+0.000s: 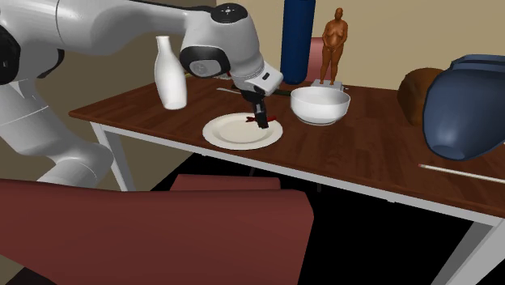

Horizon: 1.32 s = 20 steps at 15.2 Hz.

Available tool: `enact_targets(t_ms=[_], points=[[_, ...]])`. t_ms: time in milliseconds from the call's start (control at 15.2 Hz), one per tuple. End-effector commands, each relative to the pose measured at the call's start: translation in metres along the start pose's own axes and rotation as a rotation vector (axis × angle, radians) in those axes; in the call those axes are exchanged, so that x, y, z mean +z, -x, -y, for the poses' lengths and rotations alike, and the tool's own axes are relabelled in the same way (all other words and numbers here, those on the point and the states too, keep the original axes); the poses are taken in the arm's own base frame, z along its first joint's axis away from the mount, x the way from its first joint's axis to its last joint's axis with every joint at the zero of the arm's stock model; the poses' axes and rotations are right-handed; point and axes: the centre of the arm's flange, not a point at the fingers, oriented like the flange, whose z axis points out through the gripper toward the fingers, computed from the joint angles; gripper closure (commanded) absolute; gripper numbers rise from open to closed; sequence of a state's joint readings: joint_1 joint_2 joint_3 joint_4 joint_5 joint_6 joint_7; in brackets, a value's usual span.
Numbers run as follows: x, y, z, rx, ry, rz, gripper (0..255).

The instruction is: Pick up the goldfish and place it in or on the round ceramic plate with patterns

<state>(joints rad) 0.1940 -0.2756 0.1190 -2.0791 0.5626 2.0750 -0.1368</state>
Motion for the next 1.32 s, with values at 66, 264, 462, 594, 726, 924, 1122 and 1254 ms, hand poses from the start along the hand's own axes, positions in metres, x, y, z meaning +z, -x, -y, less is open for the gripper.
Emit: enact_targets(t_ms=[66, 264, 462, 594, 726, 924, 1122, 1254], points=[[0.002, 0.0, 0.0, 0.0, 0.0, 0.0, 0], [0.002, 0.0, 0.0, 0.0, 0.0, 0.0, 0], [0.002, 0.0, 0.0, 0.0, 0.0, 0.0, 255], [0.002, 0.0, 0.0, 0.0, 0.0, 0.0, 255], [0.002, 0.0, 0.0, 0.0, 0.0, 0.0, 255], [0.002, 0.0, -0.001, 0.0, 0.0, 0.0, 255], [0.001, -0.003, 0.033, 0.115, 0.143, 0.04, 0], [0.012, -0.022, 0.098, 0.346, 0.428, 0.121, 0]])
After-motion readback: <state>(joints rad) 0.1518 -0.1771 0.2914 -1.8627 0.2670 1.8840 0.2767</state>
